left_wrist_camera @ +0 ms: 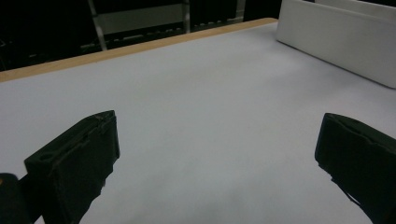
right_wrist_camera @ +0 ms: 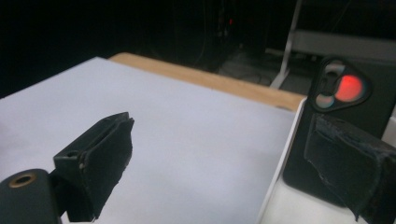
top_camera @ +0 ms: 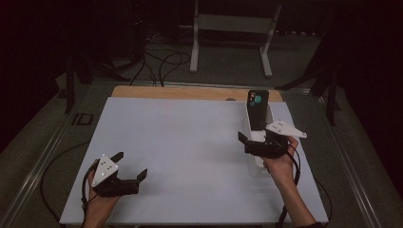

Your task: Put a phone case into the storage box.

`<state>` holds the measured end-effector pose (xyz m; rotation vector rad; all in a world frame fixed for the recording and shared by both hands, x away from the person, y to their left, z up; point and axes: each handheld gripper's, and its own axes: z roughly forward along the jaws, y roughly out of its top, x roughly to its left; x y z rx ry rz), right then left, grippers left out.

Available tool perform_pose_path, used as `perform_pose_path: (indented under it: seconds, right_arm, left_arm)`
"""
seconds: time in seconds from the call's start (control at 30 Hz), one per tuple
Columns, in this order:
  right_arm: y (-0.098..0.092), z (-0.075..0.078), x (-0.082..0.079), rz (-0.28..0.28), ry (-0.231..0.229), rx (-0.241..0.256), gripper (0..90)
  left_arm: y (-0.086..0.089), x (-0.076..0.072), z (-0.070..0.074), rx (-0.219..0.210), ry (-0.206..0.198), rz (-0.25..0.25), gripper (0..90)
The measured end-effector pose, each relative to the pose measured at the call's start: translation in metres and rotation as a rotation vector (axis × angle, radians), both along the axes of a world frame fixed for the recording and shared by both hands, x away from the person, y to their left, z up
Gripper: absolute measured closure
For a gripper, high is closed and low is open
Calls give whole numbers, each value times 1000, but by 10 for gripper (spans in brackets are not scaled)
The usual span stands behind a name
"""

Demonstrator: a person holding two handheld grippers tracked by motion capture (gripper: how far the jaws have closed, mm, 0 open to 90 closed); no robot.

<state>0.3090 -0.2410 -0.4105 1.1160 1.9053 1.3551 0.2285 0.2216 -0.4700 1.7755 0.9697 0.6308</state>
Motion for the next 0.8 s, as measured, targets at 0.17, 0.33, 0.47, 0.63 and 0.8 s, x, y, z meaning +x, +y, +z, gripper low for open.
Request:
perform_pose_path:
  seconds: [0.17, 0.33, 0.47, 0.63, 0.8]
  right_arm:
    - [-5, -12, -20, 6, -21, 7, 76]
    - [-11, -22, -36, 10, -41, 25, 77]
    - [-11, -30, -47, 30, -68, 19, 76]
    - [-16, -35, -55, 46, -75, 37, 76]
    - [-21, -44, -61, 52, -74, 64, 77]
  left_arm:
    - [1, -2, 3, -23, -8, -6, 5]
    - [1, -3, 5, -22, -20, -4, 4]
    - [1, -4, 6, -22, -25, -4, 4]
    - [2, -4, 6, -23, -32, -4, 4]
    - [2, -4, 4, -20, -33, -10, 4]
